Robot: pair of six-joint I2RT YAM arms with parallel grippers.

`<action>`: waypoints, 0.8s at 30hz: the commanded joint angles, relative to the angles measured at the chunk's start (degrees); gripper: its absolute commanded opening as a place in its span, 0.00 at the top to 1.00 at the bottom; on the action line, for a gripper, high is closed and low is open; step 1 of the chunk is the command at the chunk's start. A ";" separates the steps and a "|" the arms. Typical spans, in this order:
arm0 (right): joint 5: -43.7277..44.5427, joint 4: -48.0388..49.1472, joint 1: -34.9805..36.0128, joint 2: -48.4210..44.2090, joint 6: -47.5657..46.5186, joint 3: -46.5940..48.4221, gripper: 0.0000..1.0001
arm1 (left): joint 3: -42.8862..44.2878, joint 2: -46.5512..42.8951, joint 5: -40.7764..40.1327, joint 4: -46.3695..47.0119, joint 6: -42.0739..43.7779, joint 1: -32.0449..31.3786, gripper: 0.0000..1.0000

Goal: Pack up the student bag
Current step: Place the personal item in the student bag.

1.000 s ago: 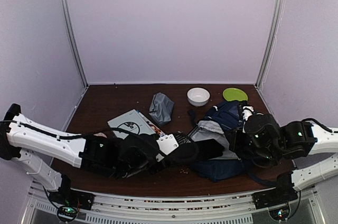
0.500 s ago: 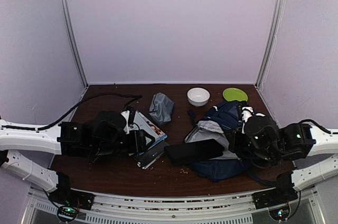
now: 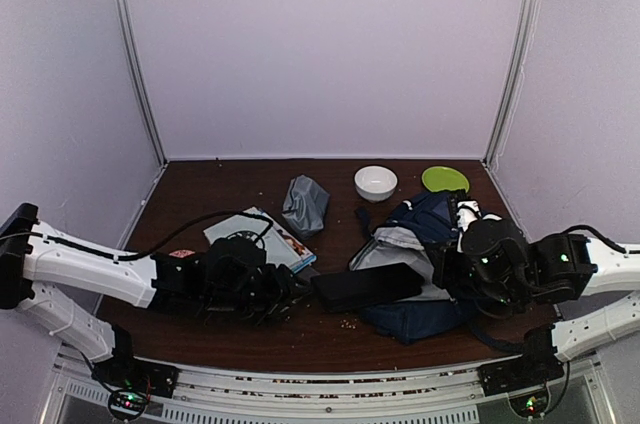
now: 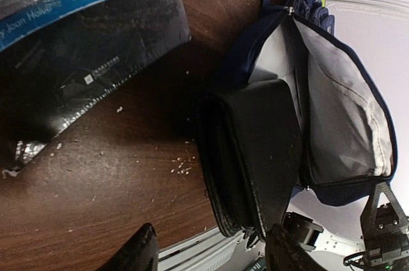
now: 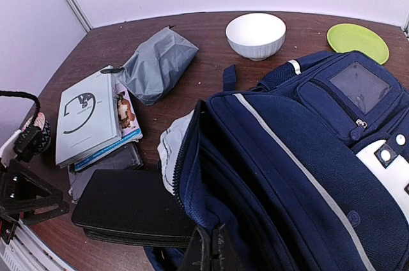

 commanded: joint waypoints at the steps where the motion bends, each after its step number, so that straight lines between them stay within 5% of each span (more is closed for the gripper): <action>1: 2.81 3.26 0.34 -0.58 0.33 0.95 1.00 | 0.16 2.34 3.15 12.15 -4.52 0.78 0.02; 24: 2.60 1.47 0.33 -1.32 0.17 1.21 1.00 | 0.90 12.90 8.03 21.94 -8.69 2.41 0.02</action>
